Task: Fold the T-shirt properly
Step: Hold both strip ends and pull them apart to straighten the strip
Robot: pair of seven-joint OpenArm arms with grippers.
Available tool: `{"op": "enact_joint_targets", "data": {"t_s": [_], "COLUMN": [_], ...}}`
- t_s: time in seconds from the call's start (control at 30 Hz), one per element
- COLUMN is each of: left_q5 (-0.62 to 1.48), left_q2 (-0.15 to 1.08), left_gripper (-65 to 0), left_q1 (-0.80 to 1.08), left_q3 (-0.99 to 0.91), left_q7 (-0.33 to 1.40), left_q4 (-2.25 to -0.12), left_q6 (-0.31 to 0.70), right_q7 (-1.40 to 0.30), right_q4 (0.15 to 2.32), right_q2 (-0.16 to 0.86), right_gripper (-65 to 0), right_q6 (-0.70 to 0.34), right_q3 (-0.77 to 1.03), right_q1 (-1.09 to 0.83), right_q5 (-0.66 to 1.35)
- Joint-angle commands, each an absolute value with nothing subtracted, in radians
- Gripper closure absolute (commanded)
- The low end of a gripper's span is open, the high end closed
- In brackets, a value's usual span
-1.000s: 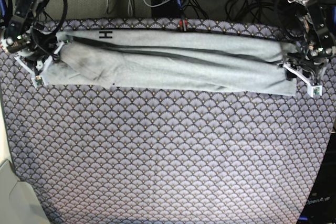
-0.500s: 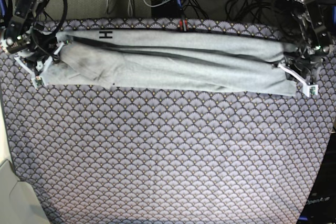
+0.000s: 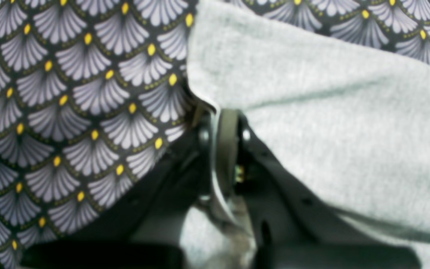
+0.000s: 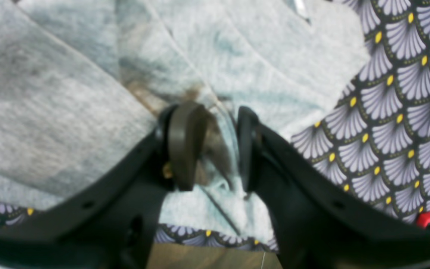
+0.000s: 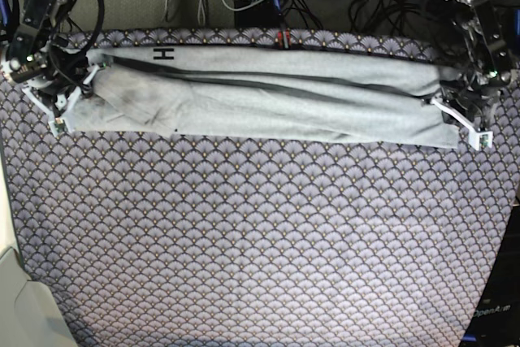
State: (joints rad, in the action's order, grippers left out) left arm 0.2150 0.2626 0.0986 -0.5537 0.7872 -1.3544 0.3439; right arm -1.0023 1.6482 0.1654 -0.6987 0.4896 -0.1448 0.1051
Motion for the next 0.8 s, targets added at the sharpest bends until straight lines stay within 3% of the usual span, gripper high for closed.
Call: {"op": "enact_joint_targets", "data": {"t_s": [0.0, 0.1, 0.3, 0.4, 0.5, 0.77], "left_q5": [0.179, 0.197, 0.206, 0.211, 0.206, 0.213], "left_q2": [0.278, 0.295, 0.303, 0.300, 0.294, 0.294], "left_gripper": [-0.7, -8.7, -41.3, -51.4, -54.3, -54.4], "left_q1": [0.108, 0.111, 0.108, 0.102, 0.101, 0.101], "left_q3": [-0.552, -0.550, -0.555, -0.555, -0.555, -0.555], "left_q7": [0.898, 0.944, 0.972, 0.970, 0.967, 0.967], "left_q4": [-1.363, -1.431, -1.483, -1.472, -1.471, -1.469], "left_q6": [0.343, 0.372, 0.499, 0.504, 0.504, 0.504], "right_q7": [-0.990, -0.990, -0.990, -0.990, -0.990, -0.990], "right_q4": [1.662, 1.662, 1.662, 1.662, 1.662, 1.662], "right_q2": [0.177, 0.177, 0.177, 0.177, 0.177, 0.177], "right_gripper": [-20.3, -20.3, -20.3, -20.3, -20.3, -20.3], "right_q6": [-0.698, -0.698, -0.698, -0.698, -0.698, -0.698], "right_q3": [0.492, 0.492, 0.492, 0.492, 0.492, 0.492], "right_q1": [-0.136, -0.136, -0.136, -0.136, -0.136, -0.136], "right_q5": [0.113, 0.113, 0.113, 0.113, 0.113, 0.113]}}
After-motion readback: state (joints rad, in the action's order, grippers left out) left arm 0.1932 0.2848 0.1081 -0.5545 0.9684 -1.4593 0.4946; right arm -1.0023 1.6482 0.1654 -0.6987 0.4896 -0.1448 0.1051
